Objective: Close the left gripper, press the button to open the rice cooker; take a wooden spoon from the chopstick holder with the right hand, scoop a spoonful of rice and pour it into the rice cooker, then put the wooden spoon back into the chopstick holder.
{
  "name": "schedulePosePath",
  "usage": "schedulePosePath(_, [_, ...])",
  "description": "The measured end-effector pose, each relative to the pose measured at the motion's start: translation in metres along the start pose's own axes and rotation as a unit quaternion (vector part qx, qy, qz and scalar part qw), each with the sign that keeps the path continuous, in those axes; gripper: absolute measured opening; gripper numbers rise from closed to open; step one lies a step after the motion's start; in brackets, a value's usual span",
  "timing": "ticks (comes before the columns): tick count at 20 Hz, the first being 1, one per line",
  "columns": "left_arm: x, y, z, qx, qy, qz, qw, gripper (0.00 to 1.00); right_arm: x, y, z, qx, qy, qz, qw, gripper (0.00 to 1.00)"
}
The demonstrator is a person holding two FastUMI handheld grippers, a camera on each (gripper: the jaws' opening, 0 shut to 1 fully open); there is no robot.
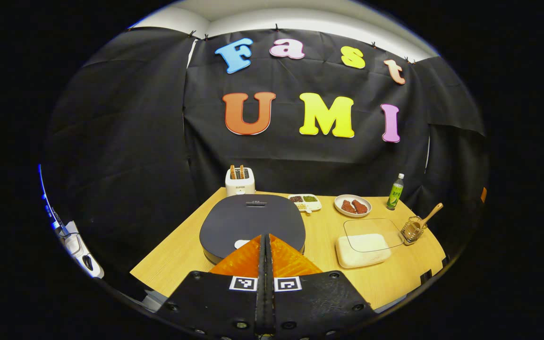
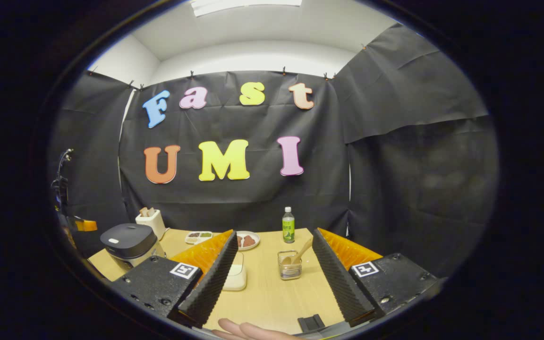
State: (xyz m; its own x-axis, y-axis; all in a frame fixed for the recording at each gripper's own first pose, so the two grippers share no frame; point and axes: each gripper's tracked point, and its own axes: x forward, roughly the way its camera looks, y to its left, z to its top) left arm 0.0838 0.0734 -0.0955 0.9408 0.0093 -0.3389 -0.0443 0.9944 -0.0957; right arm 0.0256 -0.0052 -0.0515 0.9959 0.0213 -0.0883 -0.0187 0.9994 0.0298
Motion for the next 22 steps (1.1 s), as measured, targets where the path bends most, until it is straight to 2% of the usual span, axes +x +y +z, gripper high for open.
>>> schedulePosePath(6, [0.046, 0.013, -0.018, -0.034, 0.058, -0.004, 0.998, 0.00, 0.008, -0.004, -0.021, -0.001, 0.015, 0.002, 1.000, 1.00])
schedulePosePath(11, [0.067, 0.017, -0.030, -0.021, 0.076, 0.001, 0.997, 0.00, 0.014, -0.005, -0.030, -0.002, 0.025, 0.004, 1.000, 1.00])
schedulePosePath(16, [0.071, 0.017, -0.046, 0.012, 0.102, 0.015, 0.995, 0.00, 0.012, -0.007, -0.032, -0.005, 0.027, 0.005, 1.000, 1.00])
schedulePosePath(21, [0.073, 0.018, -0.061, 0.008, 0.145, 0.009, 0.989, 0.00, 0.010, -0.008, -0.029, -0.004, 0.020, -0.003, 1.000, 1.00])
schedulePosePath(22, [0.071, 0.017, -0.057, 0.008, 0.128, 0.005, 0.992, 0.00, 0.009, -0.007, -0.030, -0.002, 0.021, -0.001, 1.000, 1.00])
